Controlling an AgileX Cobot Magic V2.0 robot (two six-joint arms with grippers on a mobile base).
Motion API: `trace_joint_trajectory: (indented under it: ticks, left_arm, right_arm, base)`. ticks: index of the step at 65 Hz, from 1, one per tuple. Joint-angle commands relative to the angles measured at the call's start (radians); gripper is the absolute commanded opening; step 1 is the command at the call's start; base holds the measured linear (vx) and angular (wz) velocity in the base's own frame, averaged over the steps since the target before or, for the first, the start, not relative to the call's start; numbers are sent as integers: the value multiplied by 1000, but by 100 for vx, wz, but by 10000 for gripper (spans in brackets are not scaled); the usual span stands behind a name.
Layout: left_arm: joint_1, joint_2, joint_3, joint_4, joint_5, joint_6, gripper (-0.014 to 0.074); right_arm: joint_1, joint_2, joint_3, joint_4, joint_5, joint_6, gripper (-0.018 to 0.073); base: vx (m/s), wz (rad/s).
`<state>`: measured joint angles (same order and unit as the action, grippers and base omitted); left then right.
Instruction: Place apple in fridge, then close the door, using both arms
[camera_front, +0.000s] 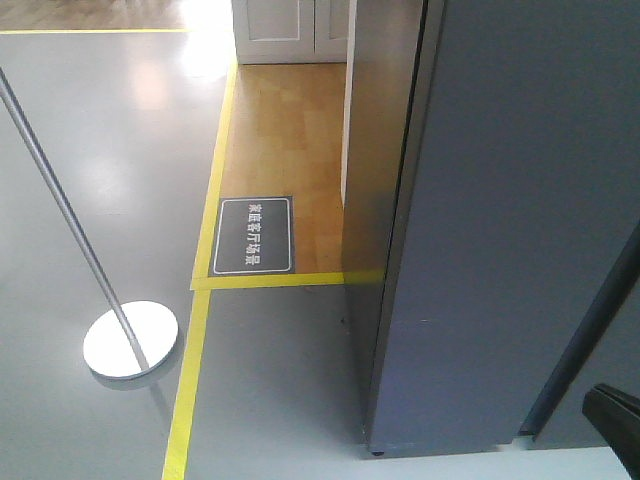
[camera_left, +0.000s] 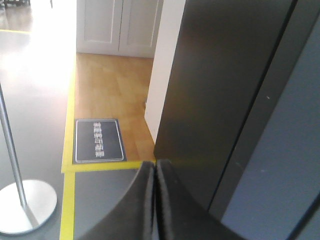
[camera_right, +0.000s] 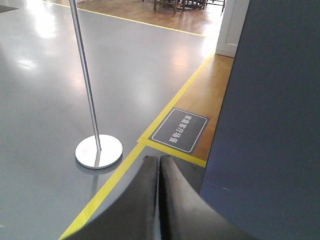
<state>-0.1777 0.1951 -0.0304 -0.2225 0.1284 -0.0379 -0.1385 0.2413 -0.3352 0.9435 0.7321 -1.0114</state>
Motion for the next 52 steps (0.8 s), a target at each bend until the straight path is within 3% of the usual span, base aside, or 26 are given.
trace_joint_trajectory:
  ticks: [1, 13, 30, 52]
  left_arm:
    - [-1, -80, 36, -1, -121, -12, -6]
    - [50, -191, 38, 61, -68, -23, -6]
    - [167, -222, 38, 176, -37, -158, -6]
    - [180, -222, 38, 253, -13, -169, -6]
  right_arm:
    - [-2, 12, -25, 38, -36, -11, 4]
    - [-2, 12, -25, 38, -36, -11, 4]
    - [-2, 12, -25, 38, -36, -11, 4]
    - [-2, 12, -25, 38, -36, -11, 4]
  base:
    - [0, 0]
    - [0, 0]
    - [0, 0]
    - [0, 0]
